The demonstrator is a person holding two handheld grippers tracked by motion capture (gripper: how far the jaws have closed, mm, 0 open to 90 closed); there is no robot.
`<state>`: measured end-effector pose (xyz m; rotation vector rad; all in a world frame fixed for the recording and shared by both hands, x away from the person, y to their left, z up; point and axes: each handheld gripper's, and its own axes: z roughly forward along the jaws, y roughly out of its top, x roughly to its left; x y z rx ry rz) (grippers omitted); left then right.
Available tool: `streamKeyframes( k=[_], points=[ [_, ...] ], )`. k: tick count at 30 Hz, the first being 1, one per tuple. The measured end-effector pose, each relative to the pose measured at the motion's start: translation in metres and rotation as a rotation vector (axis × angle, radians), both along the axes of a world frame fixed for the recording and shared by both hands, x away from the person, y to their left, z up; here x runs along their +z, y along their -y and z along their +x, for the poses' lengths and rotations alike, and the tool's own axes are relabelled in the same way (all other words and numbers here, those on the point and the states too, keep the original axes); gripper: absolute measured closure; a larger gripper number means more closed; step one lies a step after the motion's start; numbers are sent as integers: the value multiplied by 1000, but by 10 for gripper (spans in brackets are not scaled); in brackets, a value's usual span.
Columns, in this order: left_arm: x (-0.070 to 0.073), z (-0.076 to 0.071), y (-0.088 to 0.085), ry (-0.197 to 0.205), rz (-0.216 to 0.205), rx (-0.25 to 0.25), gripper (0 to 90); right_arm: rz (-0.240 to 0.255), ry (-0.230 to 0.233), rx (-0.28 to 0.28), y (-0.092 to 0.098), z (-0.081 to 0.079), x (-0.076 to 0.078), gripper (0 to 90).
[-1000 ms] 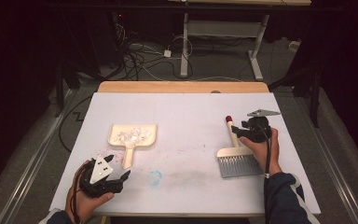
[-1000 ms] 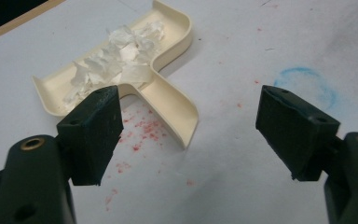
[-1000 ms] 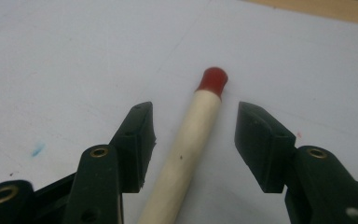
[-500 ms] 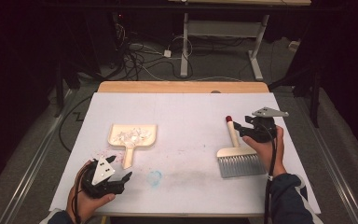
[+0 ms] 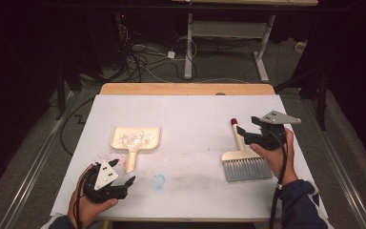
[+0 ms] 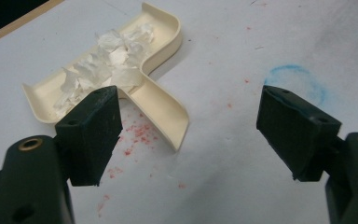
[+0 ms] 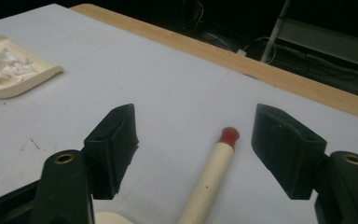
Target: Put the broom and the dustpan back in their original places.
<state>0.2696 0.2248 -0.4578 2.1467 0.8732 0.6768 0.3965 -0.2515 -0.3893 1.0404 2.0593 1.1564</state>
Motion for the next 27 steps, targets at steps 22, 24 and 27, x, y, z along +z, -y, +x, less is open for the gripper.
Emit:
streamKeyframes(
  k=[22, 24, 27],
  points=[
    [-1, 1, 2, 3, 37, -8, 218, -31, 64, 25, -12, -26, 11, 202],
    [-1, 1, 2, 4, 36, -9, 218, -32, 63, 25, -13, -29, 11, 198],
    [-1, 0, 2, 3, 42, -11, 218, -51, 62, 19, -14, -33, 10, 192]
  ],
)
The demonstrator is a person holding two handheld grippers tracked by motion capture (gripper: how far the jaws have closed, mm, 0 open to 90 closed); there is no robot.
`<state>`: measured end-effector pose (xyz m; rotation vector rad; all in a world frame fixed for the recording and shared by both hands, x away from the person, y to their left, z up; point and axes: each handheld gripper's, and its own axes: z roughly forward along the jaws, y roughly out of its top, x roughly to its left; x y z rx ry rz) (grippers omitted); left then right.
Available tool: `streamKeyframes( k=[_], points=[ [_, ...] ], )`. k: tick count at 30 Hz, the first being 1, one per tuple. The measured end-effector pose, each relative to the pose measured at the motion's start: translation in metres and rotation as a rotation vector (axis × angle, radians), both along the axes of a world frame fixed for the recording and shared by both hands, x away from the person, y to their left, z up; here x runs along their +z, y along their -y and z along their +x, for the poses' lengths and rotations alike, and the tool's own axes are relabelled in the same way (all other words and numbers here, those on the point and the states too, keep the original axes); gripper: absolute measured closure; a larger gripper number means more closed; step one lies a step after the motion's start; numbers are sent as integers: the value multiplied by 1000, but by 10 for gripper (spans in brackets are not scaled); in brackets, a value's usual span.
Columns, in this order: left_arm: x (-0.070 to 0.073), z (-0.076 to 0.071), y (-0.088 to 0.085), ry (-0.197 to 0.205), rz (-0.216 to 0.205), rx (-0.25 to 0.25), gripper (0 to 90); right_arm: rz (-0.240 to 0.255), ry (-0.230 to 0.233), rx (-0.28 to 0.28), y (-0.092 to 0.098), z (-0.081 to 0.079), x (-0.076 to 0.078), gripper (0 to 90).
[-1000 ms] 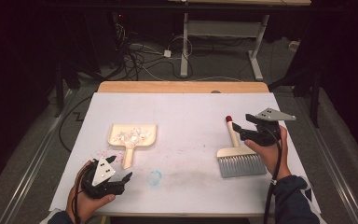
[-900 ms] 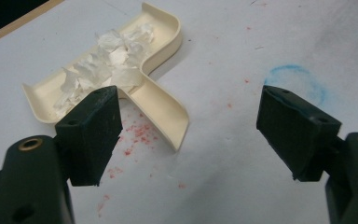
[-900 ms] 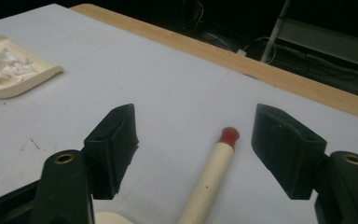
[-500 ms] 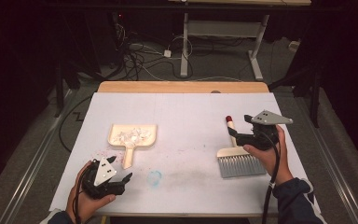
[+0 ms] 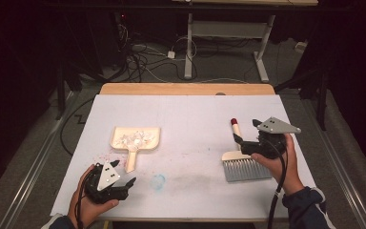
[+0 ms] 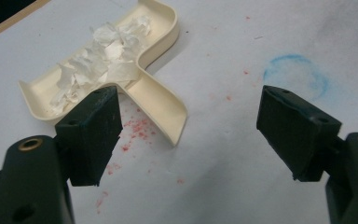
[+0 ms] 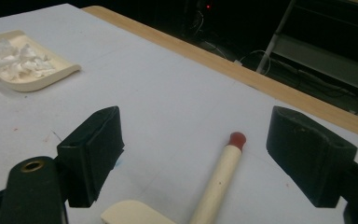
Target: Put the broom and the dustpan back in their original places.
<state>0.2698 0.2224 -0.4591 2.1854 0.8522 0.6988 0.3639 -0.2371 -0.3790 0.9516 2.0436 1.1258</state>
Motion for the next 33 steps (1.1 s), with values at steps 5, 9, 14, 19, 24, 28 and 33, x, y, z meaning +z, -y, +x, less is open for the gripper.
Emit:
streamKeyframes(
  k=[5, 9, 14, 19, 24, 28, 33],
  points=[
    [0, -1, 0, 1, -2, -4, 218, -10, 8, 9, -2, -9, -1, 184],
    [0, 0, 1, 3, -3, -6, 218, -15, 25, 22, -2, -15, -1, 183],
    [0, -1, 1, 4, -1, -9, 218, -32, 38, 31, -1, -23, -3, 184],
    [0, -1, 1, 6, 2, -13, 218, -48, 50, 43, 1, -30, -3, 184],
    [-1, -1, 2, 1, 12, -17, 218, -52, 56, 52, 3, -37, -4, 192],
    [-2, -1, 3, 1, 19, -18, 218, -56, 64, 55, 5, -42, -5, 193],
    [-2, -1, 3, 2, 21, -20, 218, -63, 69, 57, 8, -47, -7, 193]
  ],
)
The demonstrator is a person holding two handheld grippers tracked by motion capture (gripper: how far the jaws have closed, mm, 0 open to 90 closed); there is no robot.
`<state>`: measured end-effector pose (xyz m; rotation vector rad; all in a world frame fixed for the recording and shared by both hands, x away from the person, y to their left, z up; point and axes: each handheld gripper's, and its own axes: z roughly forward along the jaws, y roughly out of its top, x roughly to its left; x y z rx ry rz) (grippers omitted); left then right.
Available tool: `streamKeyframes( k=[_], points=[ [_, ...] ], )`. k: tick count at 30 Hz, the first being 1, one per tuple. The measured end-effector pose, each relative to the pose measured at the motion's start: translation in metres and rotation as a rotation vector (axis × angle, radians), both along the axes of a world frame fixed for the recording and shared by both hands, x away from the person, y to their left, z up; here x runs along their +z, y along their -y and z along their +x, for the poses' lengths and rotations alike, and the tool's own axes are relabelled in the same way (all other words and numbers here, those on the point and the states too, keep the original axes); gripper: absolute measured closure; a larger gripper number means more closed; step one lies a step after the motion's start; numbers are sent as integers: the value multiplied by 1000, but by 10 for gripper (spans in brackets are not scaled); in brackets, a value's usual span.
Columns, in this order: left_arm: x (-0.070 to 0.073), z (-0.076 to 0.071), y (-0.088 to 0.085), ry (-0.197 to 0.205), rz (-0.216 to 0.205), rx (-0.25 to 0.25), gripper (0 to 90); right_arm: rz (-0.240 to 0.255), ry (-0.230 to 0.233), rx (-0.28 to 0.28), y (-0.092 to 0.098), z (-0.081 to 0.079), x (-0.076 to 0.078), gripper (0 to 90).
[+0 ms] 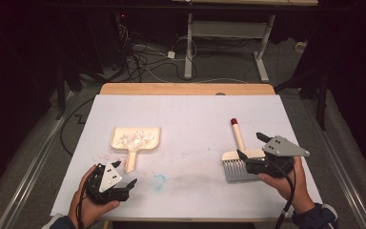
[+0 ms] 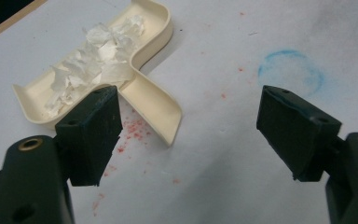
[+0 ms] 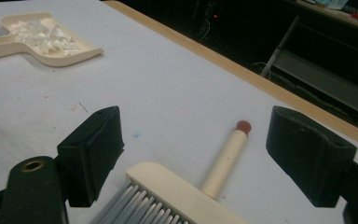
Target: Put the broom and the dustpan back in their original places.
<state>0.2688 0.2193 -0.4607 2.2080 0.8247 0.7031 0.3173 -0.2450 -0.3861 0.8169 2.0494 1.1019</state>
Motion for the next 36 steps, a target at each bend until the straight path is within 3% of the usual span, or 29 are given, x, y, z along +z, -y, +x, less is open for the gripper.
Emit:
streamKeyframes(
  k=[13, 18, 21, 25, 28, 30, 34, 36],
  points=[
    [0, -1, 0, 9, 12, -6, 218, -3, 9, 7, 11, -8, -18, 198],
    [-2, -1, 2, 4, 24, -5, 218, -21, 7, -16, 15, -9, -27, 199],
    [-2, -1, 2, 6, 32, -8, 218, -45, 30, -28, 18, -11, -33, 199],
    [-3, 2, 2, 3, 23, -14, 218, -32, 40, -28, 23, -15, -41, 199],
    [-4, 4, 1, -5, 20, -14, 218, -53, 58, -33, 27, -20, -47, 199],
    [-4, 5, -1, -16, -1, -9, 217, -26, 47, -28, 30, -23, -53, 201],
    [-3, 6, -2, 3, -8, -2, 204, -25, 36, -39, 32, -31, -67, 205],
    [-3, 6, -2, 7, -10, -2, 204, -50, 28, -34, 31, -36, -72, 205]
  ],
)
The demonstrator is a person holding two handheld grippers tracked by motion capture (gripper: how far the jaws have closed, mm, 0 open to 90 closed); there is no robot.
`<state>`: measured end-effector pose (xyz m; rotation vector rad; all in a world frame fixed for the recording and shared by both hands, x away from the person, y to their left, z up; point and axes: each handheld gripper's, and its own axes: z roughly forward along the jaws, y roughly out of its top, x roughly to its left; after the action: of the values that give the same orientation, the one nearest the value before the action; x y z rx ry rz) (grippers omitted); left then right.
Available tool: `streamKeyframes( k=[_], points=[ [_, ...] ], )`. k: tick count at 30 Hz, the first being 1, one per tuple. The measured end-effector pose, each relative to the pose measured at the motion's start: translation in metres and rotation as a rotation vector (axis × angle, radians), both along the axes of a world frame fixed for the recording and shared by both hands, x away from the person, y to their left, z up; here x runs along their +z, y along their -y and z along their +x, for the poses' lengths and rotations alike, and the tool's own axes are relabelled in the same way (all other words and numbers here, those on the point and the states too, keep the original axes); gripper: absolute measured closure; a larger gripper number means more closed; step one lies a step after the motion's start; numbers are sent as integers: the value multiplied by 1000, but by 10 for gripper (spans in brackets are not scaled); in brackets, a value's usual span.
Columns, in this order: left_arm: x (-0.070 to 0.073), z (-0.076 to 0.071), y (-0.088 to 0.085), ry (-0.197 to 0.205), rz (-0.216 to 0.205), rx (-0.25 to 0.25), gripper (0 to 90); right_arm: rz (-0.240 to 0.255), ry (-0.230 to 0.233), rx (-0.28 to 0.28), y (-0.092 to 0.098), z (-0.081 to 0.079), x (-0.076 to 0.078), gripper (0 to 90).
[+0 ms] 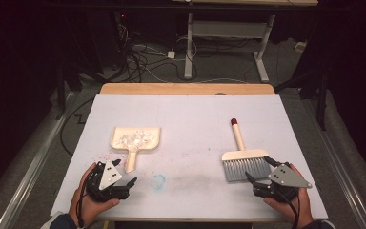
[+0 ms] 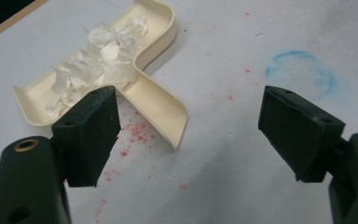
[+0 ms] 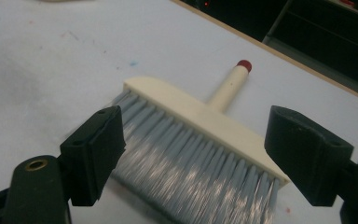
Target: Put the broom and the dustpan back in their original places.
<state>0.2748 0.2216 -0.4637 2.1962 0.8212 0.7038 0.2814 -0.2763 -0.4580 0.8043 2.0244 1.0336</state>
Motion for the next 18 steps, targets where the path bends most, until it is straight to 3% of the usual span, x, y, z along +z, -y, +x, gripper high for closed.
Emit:
streamKeyframes(
  k=[3, 10, 18],
  points=[
    [0, 0, 0, 1, 4, -1, 203, -21, 9, 4, -1, -6, -3, 203],
    [-1, -2, 2, -5, 12, -5, 203, 9, 4, 12, 1, -7, -2, 199],
    [-1, -5, 1, -2, 20, -6, 203, 4, 18, 9, -2, -10, 2, 200]
  ],
)
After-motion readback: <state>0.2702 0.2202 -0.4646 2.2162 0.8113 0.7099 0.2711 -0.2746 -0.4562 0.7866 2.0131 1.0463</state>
